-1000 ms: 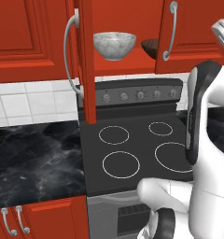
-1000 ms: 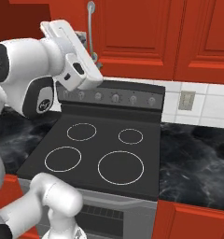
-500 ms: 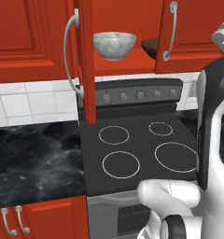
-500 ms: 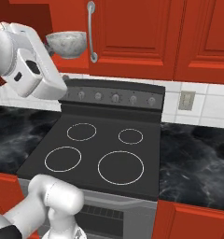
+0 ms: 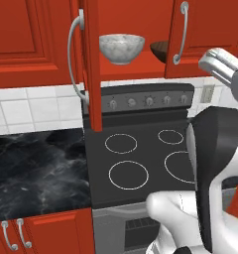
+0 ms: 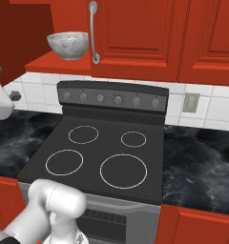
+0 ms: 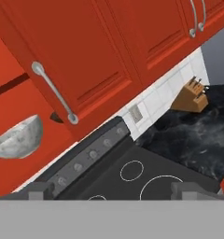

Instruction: Open the cabinet. Pick the bowls from the counter and place them in the cabinet. Then close the cabinet.

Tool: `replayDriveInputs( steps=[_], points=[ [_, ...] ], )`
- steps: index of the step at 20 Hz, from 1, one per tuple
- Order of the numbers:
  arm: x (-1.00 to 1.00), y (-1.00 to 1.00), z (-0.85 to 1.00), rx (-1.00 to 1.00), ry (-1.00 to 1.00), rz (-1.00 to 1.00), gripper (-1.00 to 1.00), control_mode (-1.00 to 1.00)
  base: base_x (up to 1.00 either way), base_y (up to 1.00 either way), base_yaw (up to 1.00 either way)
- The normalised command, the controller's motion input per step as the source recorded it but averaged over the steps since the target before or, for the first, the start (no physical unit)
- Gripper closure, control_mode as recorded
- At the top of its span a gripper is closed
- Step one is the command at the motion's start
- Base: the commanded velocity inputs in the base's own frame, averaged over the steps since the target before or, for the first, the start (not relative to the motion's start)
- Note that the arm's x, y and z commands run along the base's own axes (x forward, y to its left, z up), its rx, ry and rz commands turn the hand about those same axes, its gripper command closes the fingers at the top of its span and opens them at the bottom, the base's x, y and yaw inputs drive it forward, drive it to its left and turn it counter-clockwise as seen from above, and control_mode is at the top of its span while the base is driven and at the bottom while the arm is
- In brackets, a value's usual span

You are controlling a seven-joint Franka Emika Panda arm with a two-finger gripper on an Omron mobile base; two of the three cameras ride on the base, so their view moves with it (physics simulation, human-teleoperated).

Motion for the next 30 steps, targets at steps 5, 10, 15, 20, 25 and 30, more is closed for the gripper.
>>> replayDriveInputs(
  steps=[5, 10, 15, 20, 25, 30],
  points=[
    [-0.37, 0.77, 0.04, -0.23, 0.00, 0.01, -1.00, -1.00, 0.00, 0.00, 0.00],
    [-0.31, 0.93, 0.00, -0.15, -0.04, 0.00, -1.00, -1.00, 0.00, 0.00, 0.00],
    [-0.23, 0.92, 0.00, -0.10, -0.02, 0.00, -1.00, -1.00, 0.00, 0.00, 0.00],
    [-0.01, 0.79, 0.00, -0.12, -0.04, 0.00, -1.00, -1.00, 0.00, 0.00, 0.00],
    [0.08, 0.51, 0.00, -0.13, -0.03, 0.00, -1.00, -1.00, 0.00, 0.00, 0.00],
    [0.37, 0.27, -0.14, -0.09, -0.02, 0.00, -1.00, -1.00, 0.00, 0.00, 0.00]
  ],
)
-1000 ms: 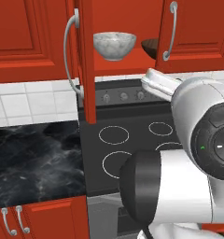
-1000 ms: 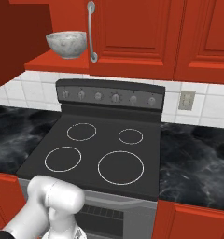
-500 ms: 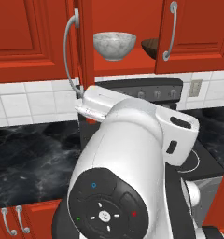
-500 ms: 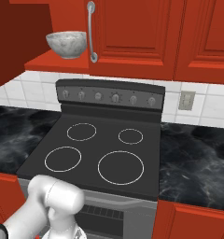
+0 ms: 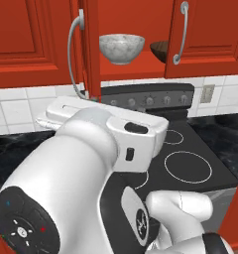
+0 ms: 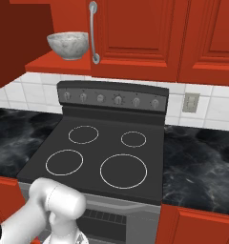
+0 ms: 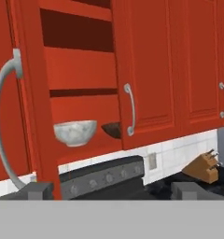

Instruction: Open the cabinet. Pick the bowls from the counter and place them in the cabinet. Then close the cabinet.

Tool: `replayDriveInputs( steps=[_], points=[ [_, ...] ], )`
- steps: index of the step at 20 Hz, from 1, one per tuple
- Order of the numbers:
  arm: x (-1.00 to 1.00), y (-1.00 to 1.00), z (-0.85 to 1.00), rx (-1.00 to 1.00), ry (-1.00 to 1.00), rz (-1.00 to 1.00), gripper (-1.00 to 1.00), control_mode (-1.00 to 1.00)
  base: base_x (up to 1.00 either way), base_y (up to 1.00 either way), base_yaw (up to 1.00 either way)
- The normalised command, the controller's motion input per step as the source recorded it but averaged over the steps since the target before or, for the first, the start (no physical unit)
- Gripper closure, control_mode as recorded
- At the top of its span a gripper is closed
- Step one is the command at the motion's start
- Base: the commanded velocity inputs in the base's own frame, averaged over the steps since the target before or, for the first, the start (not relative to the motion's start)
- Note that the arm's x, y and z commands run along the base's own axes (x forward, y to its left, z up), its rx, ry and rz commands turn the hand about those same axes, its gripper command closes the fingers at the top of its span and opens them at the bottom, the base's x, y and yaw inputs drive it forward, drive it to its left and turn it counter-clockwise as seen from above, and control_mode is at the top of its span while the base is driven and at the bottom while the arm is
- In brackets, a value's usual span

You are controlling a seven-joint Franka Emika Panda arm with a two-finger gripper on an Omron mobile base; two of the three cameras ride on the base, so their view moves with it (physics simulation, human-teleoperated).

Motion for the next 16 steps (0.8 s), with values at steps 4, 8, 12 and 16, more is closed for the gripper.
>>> replayDriveInputs(
  steps=[4, 8, 12, 16],
  points=[
    [0.47, 0.27, -0.35, -0.08, -0.05, 0.00, -1.00, -1.00, 0.00, 0.00, 0.00],
    [0.47, 0.39, -0.52, -0.13, -0.09, 0.02, -1.00, -1.00, 0.00, 0.00, 0.00],
    [0.48, 0.22, -0.44, -0.12, -0.13, 0.03, -1.00, -1.00, 0.00, 0.00, 0.00],
    [0.57, 0.02, -0.33, -0.09, -0.12, 0.04, -1.00, -1.00, 0.00, 0.00, 0.00]
  ],
)
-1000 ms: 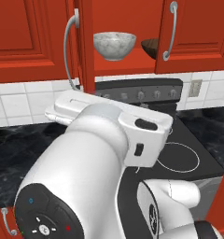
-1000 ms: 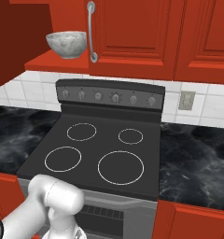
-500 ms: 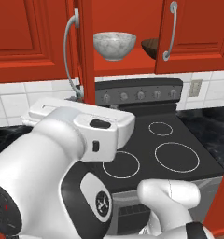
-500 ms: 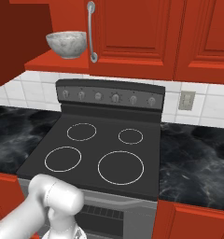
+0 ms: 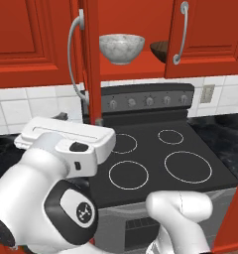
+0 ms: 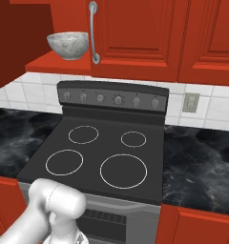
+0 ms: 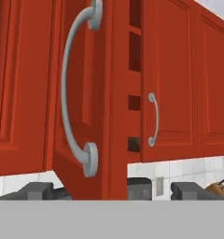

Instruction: Open the cabinet. Pick the bowls from the counter and place them in the cabinet. Then close the cabinet.

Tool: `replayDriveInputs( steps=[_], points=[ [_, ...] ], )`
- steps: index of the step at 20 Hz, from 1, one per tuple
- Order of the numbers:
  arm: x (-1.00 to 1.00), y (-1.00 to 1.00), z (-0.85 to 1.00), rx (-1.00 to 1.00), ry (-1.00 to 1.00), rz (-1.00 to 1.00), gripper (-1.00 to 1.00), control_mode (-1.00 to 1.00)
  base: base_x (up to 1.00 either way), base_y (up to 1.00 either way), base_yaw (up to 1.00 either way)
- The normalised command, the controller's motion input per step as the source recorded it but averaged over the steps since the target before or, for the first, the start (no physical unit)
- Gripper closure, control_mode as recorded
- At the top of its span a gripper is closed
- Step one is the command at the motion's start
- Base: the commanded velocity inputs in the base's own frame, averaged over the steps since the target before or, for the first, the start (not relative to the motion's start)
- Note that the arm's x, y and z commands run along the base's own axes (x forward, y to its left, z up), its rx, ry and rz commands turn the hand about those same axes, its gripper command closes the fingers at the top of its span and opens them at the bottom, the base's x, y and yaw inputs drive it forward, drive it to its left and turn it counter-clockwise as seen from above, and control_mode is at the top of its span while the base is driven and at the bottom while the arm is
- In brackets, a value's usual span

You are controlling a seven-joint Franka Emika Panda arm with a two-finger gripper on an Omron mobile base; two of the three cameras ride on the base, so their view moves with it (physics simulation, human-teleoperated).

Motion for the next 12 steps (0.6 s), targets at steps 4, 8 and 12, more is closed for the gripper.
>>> replayDriveInputs(
  steps=[4, 8, 12],
  points=[
    [0.71, 0.00, -0.18, -0.05, -0.02, 0.03, -1.00, -1.00, 0.00, 0.00, 0.00],
    [0.57, 0.24, -0.17, -0.07, 0.00, 0.01, -1.00, -1.00, 0.00, 0.00, 0.00],
    [0.29, 0.52, -0.07, -0.08, 0.00, 0.00, -1.00, -1.00, 0.00, 0.00, 0.00]
  ],
)
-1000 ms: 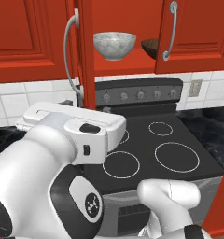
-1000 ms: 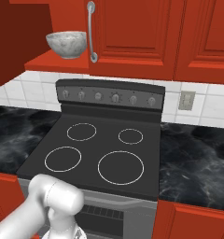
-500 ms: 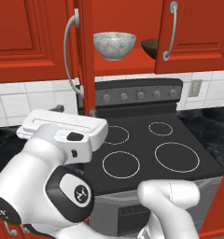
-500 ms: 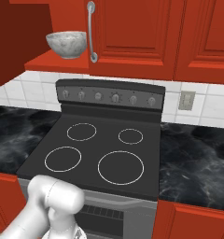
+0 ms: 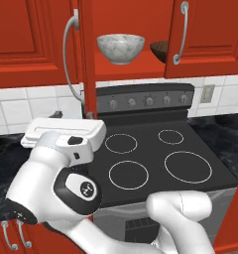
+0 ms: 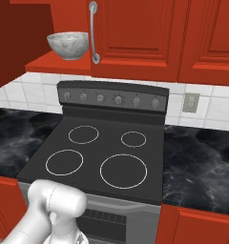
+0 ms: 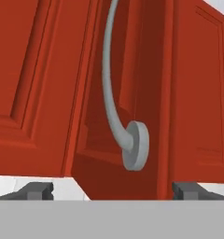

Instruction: Open the cabinet. Pick the bowls from the counter and place them in the cabinet. Then close the cabinet.

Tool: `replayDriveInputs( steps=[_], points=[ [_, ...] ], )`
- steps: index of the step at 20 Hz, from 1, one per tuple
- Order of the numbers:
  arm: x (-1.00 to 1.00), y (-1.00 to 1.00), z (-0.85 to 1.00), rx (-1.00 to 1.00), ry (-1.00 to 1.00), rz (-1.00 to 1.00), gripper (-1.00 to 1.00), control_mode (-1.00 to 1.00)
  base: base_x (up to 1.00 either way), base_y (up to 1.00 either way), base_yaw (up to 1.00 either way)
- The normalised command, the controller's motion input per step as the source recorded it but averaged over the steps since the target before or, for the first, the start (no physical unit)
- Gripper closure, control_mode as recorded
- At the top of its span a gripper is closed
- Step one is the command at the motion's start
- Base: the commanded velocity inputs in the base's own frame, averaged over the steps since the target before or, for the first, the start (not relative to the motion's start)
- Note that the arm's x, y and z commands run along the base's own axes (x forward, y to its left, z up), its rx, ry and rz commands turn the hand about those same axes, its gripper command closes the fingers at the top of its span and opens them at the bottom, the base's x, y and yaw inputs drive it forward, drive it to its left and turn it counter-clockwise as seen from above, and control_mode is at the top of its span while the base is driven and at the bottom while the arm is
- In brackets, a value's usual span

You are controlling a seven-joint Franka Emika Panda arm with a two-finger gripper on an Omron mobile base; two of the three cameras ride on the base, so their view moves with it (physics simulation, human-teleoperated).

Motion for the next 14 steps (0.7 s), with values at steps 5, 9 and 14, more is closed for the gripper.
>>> replayDriveInputs(
  steps=[5, 9, 14],
  points=[
    [0.21, 0.37, -0.02, -0.06, 0.00, 0.00, -1.00, -1.00, 0.00, 0.00, 0.00],
    [-0.15, 0.43, 0.00, -0.08, -0.13, 0.00, -1.00, -1.00, 0.00, 0.00, 0.00],
    [-0.05, 0.37, 0.00, -0.07, -0.11, 0.00, -1.00, -1.00, 0.00, 0.00, 0.00]
  ],
)
